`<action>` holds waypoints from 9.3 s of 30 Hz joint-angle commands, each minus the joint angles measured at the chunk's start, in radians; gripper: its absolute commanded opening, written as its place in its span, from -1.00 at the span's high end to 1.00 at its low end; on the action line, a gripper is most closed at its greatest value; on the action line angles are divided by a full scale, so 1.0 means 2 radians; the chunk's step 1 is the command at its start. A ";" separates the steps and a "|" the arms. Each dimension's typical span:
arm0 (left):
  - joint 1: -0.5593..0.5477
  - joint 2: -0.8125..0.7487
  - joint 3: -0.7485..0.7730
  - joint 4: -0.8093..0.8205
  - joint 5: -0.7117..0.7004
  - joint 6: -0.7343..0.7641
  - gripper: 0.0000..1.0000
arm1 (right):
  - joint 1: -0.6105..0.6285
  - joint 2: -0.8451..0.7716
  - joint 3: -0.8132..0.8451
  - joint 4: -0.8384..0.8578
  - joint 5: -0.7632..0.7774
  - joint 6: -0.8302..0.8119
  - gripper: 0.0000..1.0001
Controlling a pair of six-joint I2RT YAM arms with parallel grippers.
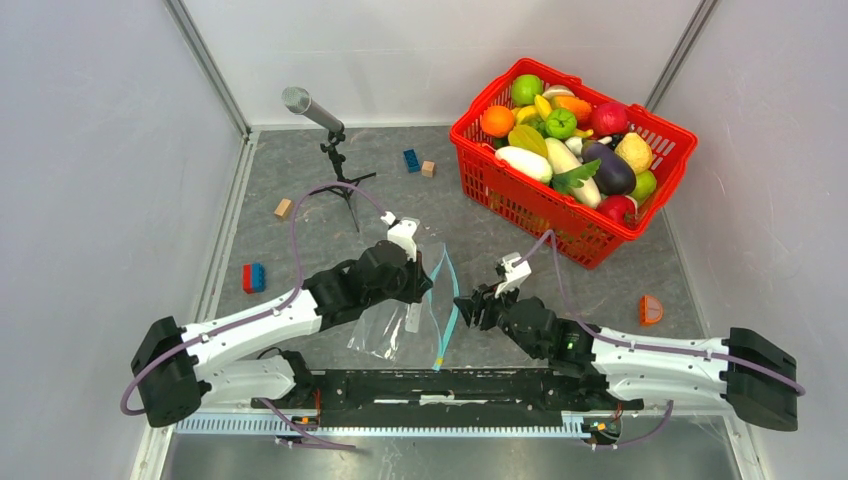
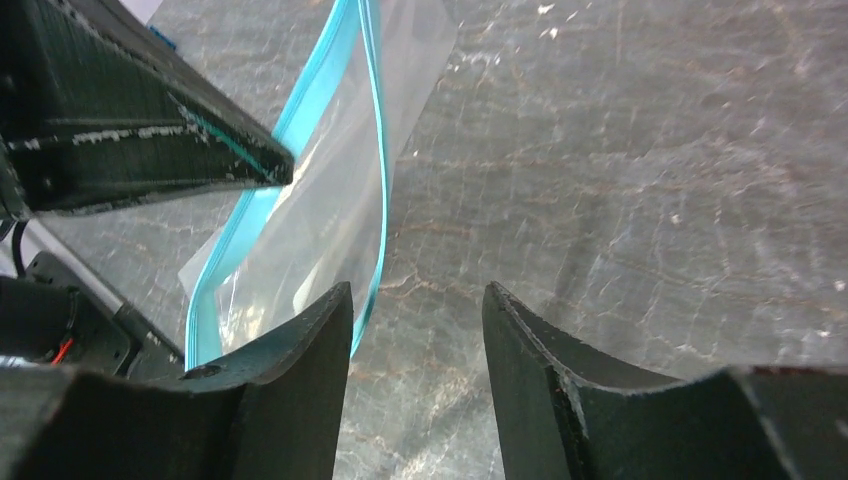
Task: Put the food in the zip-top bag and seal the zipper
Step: Pick up the zipper food storage bag at the center of the board, then open the zipper of the food storage bag at the center of the board, then pick up the fake vegetable from the bin, then place the fake vegetable in the zipper food storage bag, then pick up the fake fruit from the bin.
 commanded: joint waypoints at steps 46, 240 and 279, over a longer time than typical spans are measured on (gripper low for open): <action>-0.064 0.060 0.094 -0.089 -0.099 0.010 -0.01 | -0.008 0.077 0.094 0.006 0.003 0.072 1.00; -0.016 -0.007 0.171 -0.161 -0.067 -0.028 0.96 | -0.150 0.081 0.309 -0.202 -0.305 -0.193 -0.78; 0.014 -0.030 0.113 -0.127 -0.047 -0.014 0.95 | -0.459 0.410 0.815 -0.383 -0.245 -0.274 -0.57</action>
